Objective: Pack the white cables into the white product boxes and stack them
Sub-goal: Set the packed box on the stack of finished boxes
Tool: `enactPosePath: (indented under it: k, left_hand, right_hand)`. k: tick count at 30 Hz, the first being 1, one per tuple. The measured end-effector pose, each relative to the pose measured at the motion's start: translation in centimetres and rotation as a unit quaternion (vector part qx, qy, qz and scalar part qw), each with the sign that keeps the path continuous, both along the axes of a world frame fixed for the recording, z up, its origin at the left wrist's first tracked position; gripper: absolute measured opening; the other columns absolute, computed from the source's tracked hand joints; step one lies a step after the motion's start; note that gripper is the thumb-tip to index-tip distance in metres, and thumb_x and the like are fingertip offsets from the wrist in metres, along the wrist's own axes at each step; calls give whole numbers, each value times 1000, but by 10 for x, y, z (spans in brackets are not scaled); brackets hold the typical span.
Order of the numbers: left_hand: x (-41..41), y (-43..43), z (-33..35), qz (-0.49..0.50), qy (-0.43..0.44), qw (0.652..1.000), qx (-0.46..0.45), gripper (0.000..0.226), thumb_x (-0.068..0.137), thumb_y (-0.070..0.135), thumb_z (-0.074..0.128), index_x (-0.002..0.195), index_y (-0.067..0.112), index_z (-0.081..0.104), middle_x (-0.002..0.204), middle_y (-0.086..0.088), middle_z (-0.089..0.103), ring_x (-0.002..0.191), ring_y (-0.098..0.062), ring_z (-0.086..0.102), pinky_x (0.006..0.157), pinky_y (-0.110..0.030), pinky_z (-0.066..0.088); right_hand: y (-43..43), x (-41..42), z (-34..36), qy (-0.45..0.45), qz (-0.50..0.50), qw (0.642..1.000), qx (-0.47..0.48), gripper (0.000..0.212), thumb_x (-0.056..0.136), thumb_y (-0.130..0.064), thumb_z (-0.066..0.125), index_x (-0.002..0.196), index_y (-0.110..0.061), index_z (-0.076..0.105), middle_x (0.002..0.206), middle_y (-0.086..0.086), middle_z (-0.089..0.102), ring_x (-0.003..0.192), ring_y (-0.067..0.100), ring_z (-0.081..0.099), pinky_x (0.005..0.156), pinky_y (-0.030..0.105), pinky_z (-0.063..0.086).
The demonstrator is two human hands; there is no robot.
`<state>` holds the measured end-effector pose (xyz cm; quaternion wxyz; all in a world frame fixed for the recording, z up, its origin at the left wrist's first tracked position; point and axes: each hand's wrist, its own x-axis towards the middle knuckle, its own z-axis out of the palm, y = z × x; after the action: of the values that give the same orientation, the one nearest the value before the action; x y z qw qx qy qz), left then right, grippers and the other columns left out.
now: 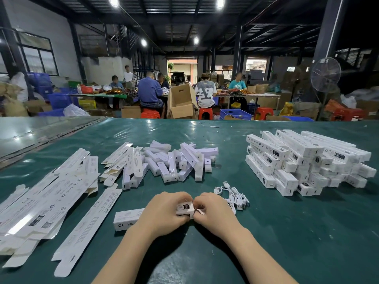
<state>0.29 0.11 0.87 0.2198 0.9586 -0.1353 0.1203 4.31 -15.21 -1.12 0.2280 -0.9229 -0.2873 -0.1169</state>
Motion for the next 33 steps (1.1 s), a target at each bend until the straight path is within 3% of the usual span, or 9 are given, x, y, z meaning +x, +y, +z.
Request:
enactPosePath:
  k: [4, 8, 13, 16, 22, 26, 28, 30, 33]
  left_hand:
    - [0, 0, 0, 12, -20, 1000, -16, 34, 74, 25, 65, 108, 31, 60, 101, 16, 67, 96, -7, 59, 83, -26, 44]
    - [0, -2, -2, 25, -25, 999, -10, 33, 75, 30, 65, 106, 34, 55, 98, 14, 66, 92, -9, 57, 79, -28, 43]
    - [1, -3, 0, 54, -93, 994, -32, 32, 76, 35, 66, 106, 33, 55, 96, 11, 65, 90, -12, 57, 73, -24, 39]
    - [-1, -8, -1, 42, -128, 990, -41, 30, 77, 33, 67, 106, 30, 58, 93, 9, 64, 89, -11, 56, 72, -21, 37]
    - [-3, -9, 1, 37, -158, 984, -78, 26, 74, 28, 73, 98, 25, 64, 85, 8, 65, 82, -11, 57, 73, -24, 42]
    - [-3, -9, 0, 55, -168, 981, -83, 28, 73, 25, 74, 99, 21, 64, 86, 5, 67, 84, -15, 60, 72, -23, 41]
    - [-2, -9, 1, 81, -185, 975, -92, 34, 71, 22, 77, 101, 17, 63, 90, 5, 69, 84, -18, 62, 69, -19, 37]
    - [0, -9, 3, 113, -211, 963, -122, 39, 68, 16, 79, 102, 15, 59, 89, 5, 70, 79, -21, 65, 62, -17, 32]
    - [2, -7, 5, 144, -242, 946, -161, 45, 66, 7, 77, 105, 13, 57, 89, 4, 71, 74, -25, 66, 58, -17, 28]
  right_hand:
    - [-1, 1, 1, 37, -32, 998, 51, 14, 75, -21, 55, 81, -19, 43, 75, -5, 47, 72, 14, 40, 58, 25, 28]
    - [3, -4, 5, 137, -15, 966, 219, 24, 67, -4, 55, 68, -26, 45, 60, -9, 45, 50, 1, 41, 50, 14, 29]
    - [-2, -4, 15, 374, 78, 782, 492, 16, 69, 1, 65, 79, -9, 57, 71, 6, 59, 59, 16, 58, 60, 27, 54]
    - [-3, -3, 15, 358, 65, 804, 471, 18, 83, 0, 63, 69, -7, 53, 64, 6, 59, 61, 16, 59, 68, 30, 57]
    - [-4, -3, 14, 330, 70, 801, 494, 23, 86, 2, 59, 65, -7, 52, 69, 10, 61, 61, 11, 63, 62, 24, 56]
    - [3, -8, 15, 237, 70, 872, 423, 23, 90, 0, 53, 71, -12, 52, 69, 6, 56, 58, 9, 57, 61, 23, 55]
    - [9, -14, 16, 171, 68, 900, 394, 25, 91, 1, 48, 77, -19, 51, 74, -2, 56, 63, 12, 56, 65, 27, 55]
    - [19, -22, 15, 147, 84, 896, 410, 34, 84, 7, 47, 90, -26, 52, 88, -8, 59, 70, 12, 58, 73, 33, 56]
    - [28, -29, 13, 158, 100, 885, 427, 57, 65, -6, 49, 116, -32, 49, 99, -7, 64, 72, -5, 60, 64, 19, 50]
